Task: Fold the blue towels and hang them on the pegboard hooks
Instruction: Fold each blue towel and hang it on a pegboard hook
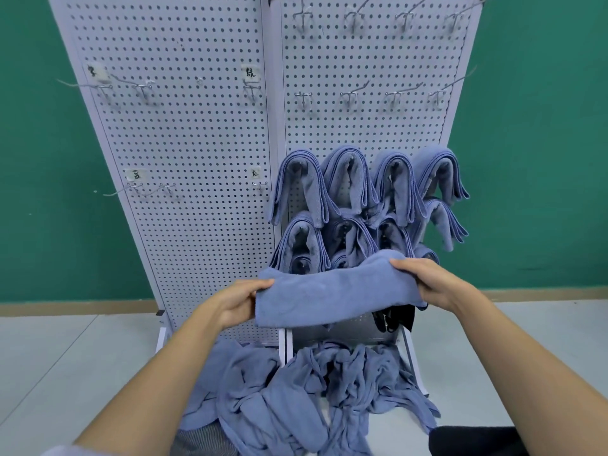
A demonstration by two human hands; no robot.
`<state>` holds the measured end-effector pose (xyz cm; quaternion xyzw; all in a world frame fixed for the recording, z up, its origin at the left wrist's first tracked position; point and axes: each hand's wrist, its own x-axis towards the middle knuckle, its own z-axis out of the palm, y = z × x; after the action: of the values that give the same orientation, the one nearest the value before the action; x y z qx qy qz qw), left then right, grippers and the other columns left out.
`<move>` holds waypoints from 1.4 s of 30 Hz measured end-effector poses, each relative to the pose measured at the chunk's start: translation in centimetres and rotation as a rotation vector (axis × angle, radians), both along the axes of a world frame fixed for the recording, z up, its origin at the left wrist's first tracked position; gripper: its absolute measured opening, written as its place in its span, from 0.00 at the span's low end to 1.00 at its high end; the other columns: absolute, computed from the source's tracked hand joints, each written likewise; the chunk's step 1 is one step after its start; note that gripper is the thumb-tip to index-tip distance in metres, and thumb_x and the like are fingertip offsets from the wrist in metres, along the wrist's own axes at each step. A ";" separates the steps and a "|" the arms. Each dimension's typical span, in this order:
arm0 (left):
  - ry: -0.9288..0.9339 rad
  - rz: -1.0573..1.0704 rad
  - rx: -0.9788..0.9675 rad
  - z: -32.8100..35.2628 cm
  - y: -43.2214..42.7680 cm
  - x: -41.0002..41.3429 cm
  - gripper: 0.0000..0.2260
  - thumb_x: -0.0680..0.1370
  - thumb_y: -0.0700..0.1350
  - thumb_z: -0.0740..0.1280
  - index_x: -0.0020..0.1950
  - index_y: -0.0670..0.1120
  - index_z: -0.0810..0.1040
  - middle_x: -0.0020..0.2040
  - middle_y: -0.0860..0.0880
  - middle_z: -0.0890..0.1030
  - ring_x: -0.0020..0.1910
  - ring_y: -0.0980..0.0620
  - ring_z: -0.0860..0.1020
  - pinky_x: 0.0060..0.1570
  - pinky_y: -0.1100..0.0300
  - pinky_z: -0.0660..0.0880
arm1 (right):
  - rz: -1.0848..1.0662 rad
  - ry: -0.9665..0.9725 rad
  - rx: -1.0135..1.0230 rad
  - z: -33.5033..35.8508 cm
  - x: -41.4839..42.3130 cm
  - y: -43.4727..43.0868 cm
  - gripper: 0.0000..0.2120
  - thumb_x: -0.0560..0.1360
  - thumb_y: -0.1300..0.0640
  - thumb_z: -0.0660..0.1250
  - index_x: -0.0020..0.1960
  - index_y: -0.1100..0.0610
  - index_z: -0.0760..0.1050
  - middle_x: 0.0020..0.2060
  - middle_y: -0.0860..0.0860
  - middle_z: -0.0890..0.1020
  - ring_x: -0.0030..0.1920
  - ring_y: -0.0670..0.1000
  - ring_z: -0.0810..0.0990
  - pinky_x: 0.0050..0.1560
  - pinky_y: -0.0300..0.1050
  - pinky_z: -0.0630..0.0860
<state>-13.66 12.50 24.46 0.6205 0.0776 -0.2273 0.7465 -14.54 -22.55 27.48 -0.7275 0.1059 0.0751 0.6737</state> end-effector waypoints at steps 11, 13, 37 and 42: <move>-0.482 0.035 0.277 8.8 1.6 2.4 0.12 0.81 0.44 0.62 0.64 0.49 0.73 0.56 0.48 0.82 0.52 0.49 0.81 0.42 0.56 0.79 | 0.095 -0.290 -0.186 6.2 1.1 -0.5 0.06 0.77 0.59 0.66 0.51 0.61 0.78 0.38 0.55 0.78 0.36 0.51 0.75 0.35 0.41 0.75; -0.586 0.059 0.142 11.3 2.1 2.4 0.11 0.81 0.41 0.61 0.62 0.52 0.74 0.54 0.49 0.83 0.50 0.51 0.82 0.42 0.59 0.79 | 0.086 -0.397 -0.002 8.4 1.6 -0.8 0.07 0.76 0.62 0.66 0.53 0.57 0.78 0.40 0.54 0.79 0.35 0.49 0.76 0.35 0.38 0.79; -0.571 0.117 -0.012 14.5 -2.1 1.5 0.13 0.79 0.54 0.61 0.39 0.48 0.74 0.39 0.51 0.77 0.36 0.52 0.74 0.37 0.58 0.74 | -0.079 -0.426 0.218 12.4 -0.1 -1.8 0.12 0.79 0.60 0.56 0.44 0.56 0.78 0.37 0.52 0.76 0.36 0.52 0.73 0.43 0.50 0.73; -0.581 0.216 0.194 14.1 -5.1 1.8 0.13 0.73 0.39 0.73 0.38 0.48 0.69 0.41 0.47 0.77 0.33 0.51 0.74 0.27 0.62 0.68 | -0.157 -0.478 -0.169 13.8 -1.2 -2.2 0.09 0.75 0.65 0.64 0.45 0.50 0.74 0.42 0.54 0.72 0.34 0.49 0.71 0.33 0.42 0.72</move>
<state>-11.84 7.36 38.54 0.7159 -0.0522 0.0483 0.6945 -15.74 -24.71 41.31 -0.7680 0.0058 -0.1602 0.6201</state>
